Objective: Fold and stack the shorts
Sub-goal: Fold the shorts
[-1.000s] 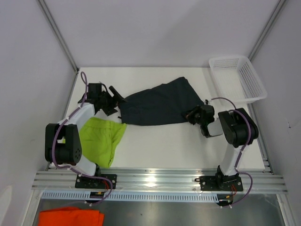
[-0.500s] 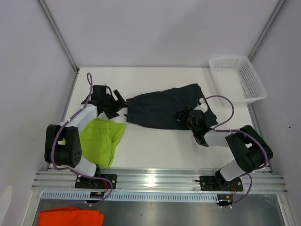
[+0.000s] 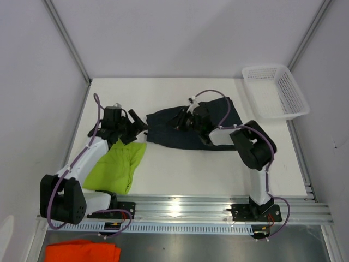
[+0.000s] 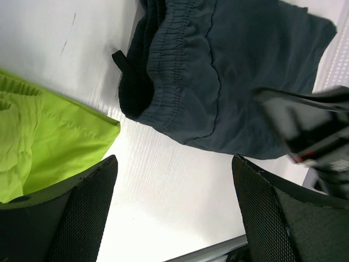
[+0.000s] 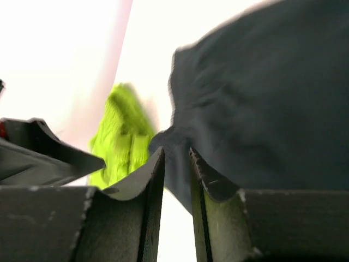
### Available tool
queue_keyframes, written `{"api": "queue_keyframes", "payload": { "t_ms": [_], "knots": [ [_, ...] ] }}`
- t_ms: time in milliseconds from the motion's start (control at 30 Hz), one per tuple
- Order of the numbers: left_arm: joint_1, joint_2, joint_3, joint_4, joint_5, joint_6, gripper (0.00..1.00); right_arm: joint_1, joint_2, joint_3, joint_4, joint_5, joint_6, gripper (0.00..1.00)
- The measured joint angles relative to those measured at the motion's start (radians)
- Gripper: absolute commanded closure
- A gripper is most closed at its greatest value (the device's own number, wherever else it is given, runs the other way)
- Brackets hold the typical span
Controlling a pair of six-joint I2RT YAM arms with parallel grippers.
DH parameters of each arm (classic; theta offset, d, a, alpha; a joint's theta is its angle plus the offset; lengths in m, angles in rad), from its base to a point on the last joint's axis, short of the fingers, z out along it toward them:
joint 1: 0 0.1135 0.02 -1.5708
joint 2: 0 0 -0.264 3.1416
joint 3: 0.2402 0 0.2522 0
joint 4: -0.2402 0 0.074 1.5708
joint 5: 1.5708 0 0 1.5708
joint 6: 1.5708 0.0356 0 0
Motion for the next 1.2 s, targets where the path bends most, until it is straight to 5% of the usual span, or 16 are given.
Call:
{"api": "queue_keyframes", "payload": {
  "t_ms": [233, 400, 833, 1200],
  "knots": [
    [0.0, -0.143, -0.017, -0.035, -0.056, -0.006, 0.12, 0.091, 0.269, 0.141, 0.144, -0.208, 0.143, 0.74],
    [0.0, -0.182, -0.027, -0.046, -0.079, 0.005, 0.12, 0.108, 0.343, 0.183, 0.146, -0.216, 0.177, 0.76],
    [-0.028, 0.004, -0.123, 0.023, -0.071, 0.011, 0.14, 0.111, 0.319, 0.169, 0.081, -0.127, 0.161, 0.74],
    [-0.068, 0.07, -0.124, 0.171, -0.052, -0.036, 0.14, 0.01, 0.058, 0.091, 0.029, -0.082, 0.102, 0.73]
  ]
}}
